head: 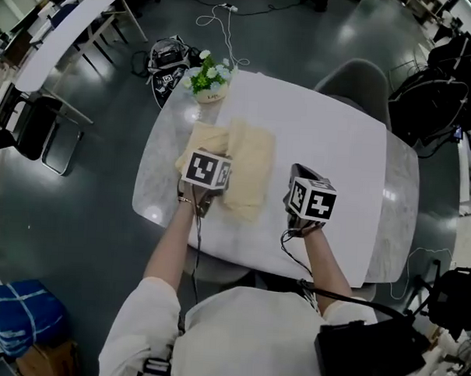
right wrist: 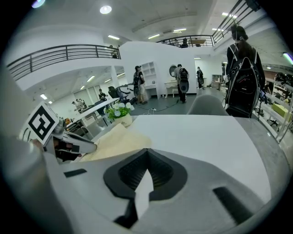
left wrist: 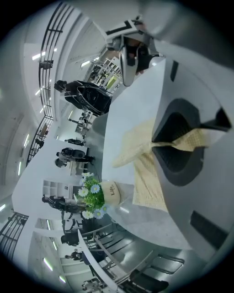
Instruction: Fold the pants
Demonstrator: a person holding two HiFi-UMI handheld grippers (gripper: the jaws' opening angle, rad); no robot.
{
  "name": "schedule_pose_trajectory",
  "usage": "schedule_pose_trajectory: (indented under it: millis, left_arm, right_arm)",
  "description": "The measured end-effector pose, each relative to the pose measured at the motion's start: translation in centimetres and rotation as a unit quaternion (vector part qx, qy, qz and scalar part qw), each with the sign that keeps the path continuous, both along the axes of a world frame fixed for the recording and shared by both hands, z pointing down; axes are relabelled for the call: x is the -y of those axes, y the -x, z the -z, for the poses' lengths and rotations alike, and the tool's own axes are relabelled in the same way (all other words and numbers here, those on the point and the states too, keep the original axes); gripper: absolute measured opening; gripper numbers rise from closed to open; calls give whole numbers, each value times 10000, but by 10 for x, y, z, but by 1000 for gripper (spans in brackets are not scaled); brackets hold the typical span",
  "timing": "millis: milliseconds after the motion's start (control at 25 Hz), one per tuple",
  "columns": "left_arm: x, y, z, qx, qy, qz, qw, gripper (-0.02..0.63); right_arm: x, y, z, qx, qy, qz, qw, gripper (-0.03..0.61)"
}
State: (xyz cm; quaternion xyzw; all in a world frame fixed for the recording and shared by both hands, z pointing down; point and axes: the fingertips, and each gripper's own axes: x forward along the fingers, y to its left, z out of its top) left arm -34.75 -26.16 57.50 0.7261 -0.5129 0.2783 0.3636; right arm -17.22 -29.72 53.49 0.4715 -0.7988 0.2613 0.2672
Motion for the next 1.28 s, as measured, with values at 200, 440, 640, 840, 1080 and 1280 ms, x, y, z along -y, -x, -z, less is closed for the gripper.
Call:
schedule_pose_trajectory:
  millis: [200, 440, 640, 840, 1080, 1280]
  left_arm:
    - [-1, 30, 11, 134, -122, 42, 9998, 32]
    - [0, 65, 17, 253, -206, 95, 9994, 32]
    - [-3, 103, 9, 348, -181, 452, 9982, 32]
    - [2, 144, -7, 837, -613, 1321, 9858, 60]
    - [-2, 140, 6, 516, -928, 1849, 9770, 110]
    - [-8, 115, 19, 471, -1154, 1985, 9722, 110]
  right_arm:
    - [-2, 23, -2, 38, 32, 163, 9999, -8]
    - [-6, 37, -1, -7, 31, 213, 9998, -8]
    - [-8, 33, -8, -96, 78, 183, 9998, -8]
    - [-10, 28, -22, -175, 174, 210, 9995, -8]
    - [-13, 20, -37, -212, 282, 258, 9990, -8]
    - [-13, 14, -33, -85, 231, 339, 9991, -6]
